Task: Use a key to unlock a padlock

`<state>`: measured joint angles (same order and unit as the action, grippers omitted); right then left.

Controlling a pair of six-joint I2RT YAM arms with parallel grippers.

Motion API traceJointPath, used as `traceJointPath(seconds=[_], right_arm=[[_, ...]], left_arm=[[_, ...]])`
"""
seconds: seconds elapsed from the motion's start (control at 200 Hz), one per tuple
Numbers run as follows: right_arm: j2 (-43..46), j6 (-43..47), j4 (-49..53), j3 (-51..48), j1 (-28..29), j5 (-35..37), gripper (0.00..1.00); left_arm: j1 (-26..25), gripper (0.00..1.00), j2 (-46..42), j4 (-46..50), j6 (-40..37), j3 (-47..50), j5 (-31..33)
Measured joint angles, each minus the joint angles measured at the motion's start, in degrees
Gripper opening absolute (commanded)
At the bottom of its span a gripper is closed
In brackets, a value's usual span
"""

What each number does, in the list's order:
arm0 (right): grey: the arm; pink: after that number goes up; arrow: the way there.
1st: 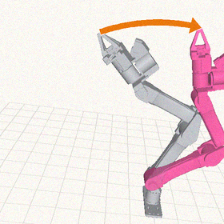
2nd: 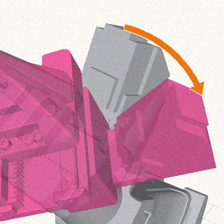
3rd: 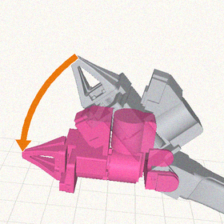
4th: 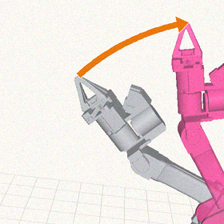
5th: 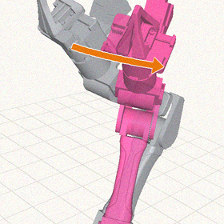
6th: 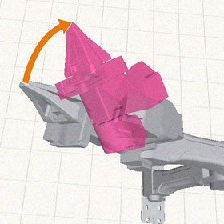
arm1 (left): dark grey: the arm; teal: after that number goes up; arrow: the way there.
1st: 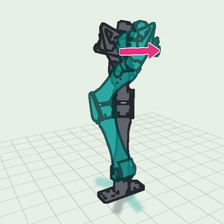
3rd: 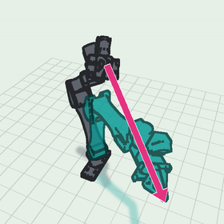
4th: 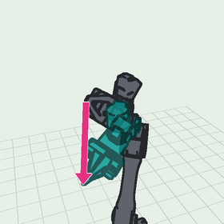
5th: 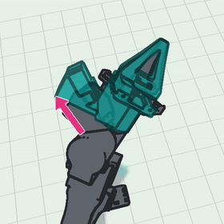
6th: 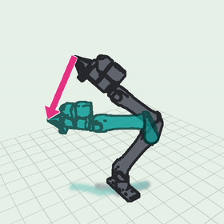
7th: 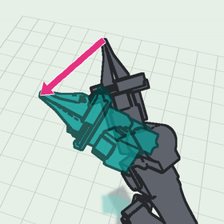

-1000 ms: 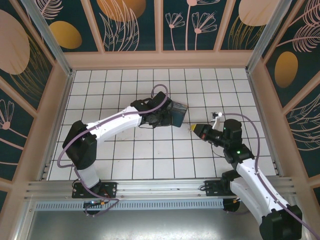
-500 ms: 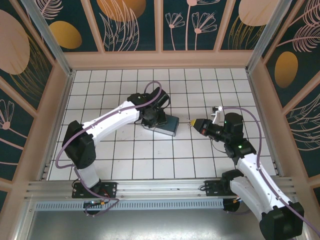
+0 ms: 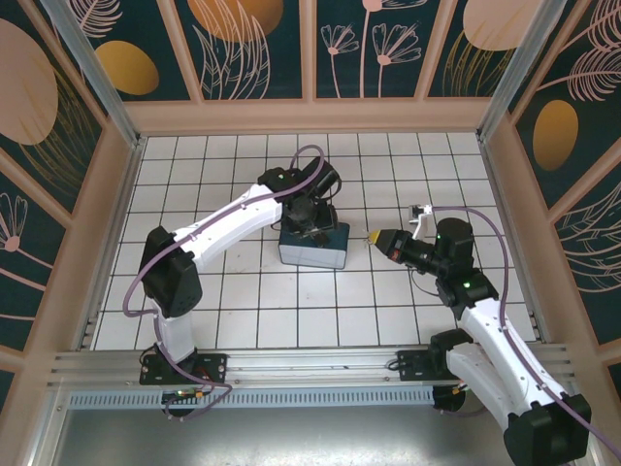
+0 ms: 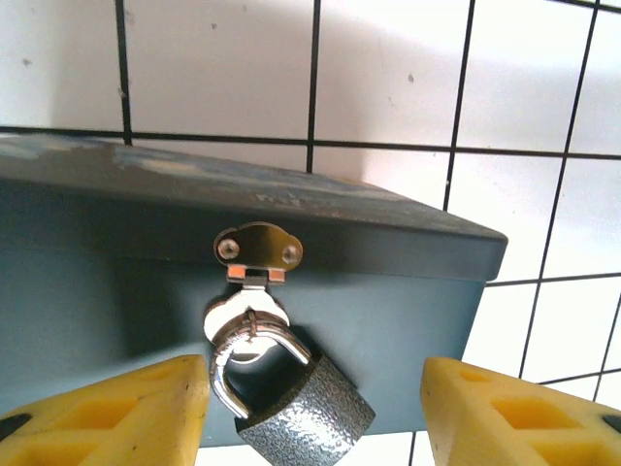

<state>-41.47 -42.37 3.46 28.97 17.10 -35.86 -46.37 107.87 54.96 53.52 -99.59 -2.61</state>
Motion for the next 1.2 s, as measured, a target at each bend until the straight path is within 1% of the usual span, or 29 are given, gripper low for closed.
traceJointPath(seconds=[0.1, 0.15, 0.23, 0.355, 0.4, 0.44, 0.535, 0.601, 0.706, 0.796, 0.836, 1.021, 1.201], right_arm=[[0.66, -1.11, -0.59, -0.55, 1.99, 0.28, 0.00], [0.55, -1.79, -0.59, -0.63, 4.11, 1.16, 0.00], [-0.22, -2.78, -0.66, -0.61, 9.20, 3.52, 0.00], [-2.34, -5.31, -0.96, -0.61, 17.42, 8.72, 0.00], [-3.13, -6.64, -1.53, -0.63, 20.00, 10.64, 0.00], [-3.85, -7.89, -2.29, -0.74, 22.12, 12.33, 0.00], [-5.90, -10.21, -4.55, -1.01, 25.07, 15.54, 0.00], [-7.34, -11.21, -5.42, -1.14, 25.94, 17.29, 0.00], [-8.87, -12.52, -6.27, -1.60, 26.18, 19.45, 0.00], [-9.01, -13.57, -6.27, -1.75, 26.18, 20.83, 0.00], [-9.01, -13.97, -6.49, -1.77, 26.18, 21.11, 0.00], [-8.98, -16.37, -8.17, -4.13, 26.58, 21.79, 0.00], [-9.07, -17.16, -8.52, -4.92, 27.30, 22.47, 0.00]], left_arm=[[1.07, 0.62, -0.57, 0.22, -2.27, -0.20, 1.18], [2.03, 0.61, -1.38, 0.02, -3.37, 0.00, 1.57], [4.42, 0.55, -4.35, -2.10, -5.53, 2.05, 1.64], [7.13, 0.50, -8.79, -5.73, -10.58, 5.77, 1.62], [7.21, 0.50, -9.57, -6.95, -13.07, 6.93, 1.60], [7.04, 0.52, -9.92, -7.89, -15.69, 8.02, 1.68], [6.60, 0.55, -10.12, -9.01, -22.71, 9.79, 3.69], [6.51, 0.56, -10.01, -9.55, -27.30, 10.05, 4.87], [6.51, 0.65, -9.01, -11.26, -33.16, 9.25, 4.74], [6.05, 0.75, -7.52, -13.46, -35.87, 9.05, 4.35], [5.29, 0.77, -6.75, -13.94, -37.18, 9.05, 4.52], [0.26, 0.79, -3.45, -14.49, -40.24, 8.83, 4.81], [-0.35, 0.79, -3.34, -14.40, -41.99, 8.83, 4.81]])
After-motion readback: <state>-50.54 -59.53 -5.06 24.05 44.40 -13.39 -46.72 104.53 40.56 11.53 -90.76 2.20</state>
